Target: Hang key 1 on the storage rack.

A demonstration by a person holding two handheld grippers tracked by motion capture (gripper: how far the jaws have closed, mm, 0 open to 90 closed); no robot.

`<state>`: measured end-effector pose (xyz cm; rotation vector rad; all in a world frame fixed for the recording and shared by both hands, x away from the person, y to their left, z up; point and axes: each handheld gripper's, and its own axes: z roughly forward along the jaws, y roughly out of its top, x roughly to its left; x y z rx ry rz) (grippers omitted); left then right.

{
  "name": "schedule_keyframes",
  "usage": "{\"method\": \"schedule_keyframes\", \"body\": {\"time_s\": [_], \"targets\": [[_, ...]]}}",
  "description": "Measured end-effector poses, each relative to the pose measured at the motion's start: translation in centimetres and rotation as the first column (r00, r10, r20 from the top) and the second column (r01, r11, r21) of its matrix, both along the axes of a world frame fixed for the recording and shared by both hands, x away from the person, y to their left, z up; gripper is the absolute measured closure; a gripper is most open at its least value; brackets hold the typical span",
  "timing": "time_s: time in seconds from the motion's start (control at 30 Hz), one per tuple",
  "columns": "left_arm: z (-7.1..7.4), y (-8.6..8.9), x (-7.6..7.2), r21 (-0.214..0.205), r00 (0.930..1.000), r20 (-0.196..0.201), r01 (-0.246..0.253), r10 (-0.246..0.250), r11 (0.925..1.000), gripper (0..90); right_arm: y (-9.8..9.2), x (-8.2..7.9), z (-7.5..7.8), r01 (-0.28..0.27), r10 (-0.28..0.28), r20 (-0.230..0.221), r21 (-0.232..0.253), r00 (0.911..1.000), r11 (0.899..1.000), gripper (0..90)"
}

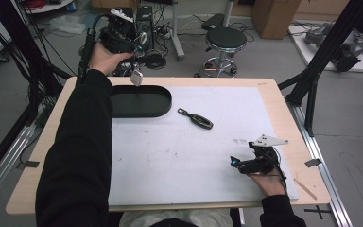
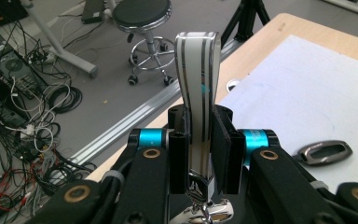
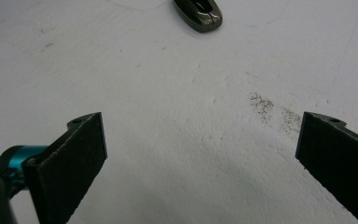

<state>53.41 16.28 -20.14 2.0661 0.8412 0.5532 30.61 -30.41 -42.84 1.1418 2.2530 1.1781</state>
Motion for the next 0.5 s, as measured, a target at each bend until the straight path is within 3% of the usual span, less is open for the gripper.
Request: {"method": "schedule_keyframes", "body": {"time_s": [0.13, 0.23, 0.3, 0.4, 0.5], "targets": [[-0.7, 0.2, 0.8, 0.007, 0.9997, -0.012, -0.02, 0.02, 0.9998, 77.7, -0.1, -0.1, 0.0, 0.006, -0.006, -0.003, -0.002, 1.0, 1.0, 1.0], [-1.0, 0.4, 1.3, -0.012, 0.9994, -0.019, -0.027, 0.027, 0.9995, 77.8, -0.1, 0.0, -0.1, 0.005, -0.005, -0.006, -0.001, 1.0, 1.0, 1.0], [-1.0, 0.3, 1.4, -0.049, 0.9995, -0.022, -0.023, 0.022, 0.9985, 77.7, -0.1, 0.0, -0.1, 0.007, -0.007, -0.008, -0.002, 0.9999, 1.0, 1.0], [-1.1, 0.3, 1.7, -0.039, 0.9991, -0.016, -0.04, 0.039, 0.9984, 77.7, -0.2, 0.0, -0.1, 0.009, -0.009, -0.01, -0.002, 0.9999, 1.0, 1.0], [-1.3, 0.6, 2.0, -0.062, 0.9984, -0.031, -0.048, 0.047, 0.9969, 77.7, -0.1, -0.1, -0.1, 0.008, -0.008, -0.007, 0.0, 0.9999, 1.0, 1.0]]}}
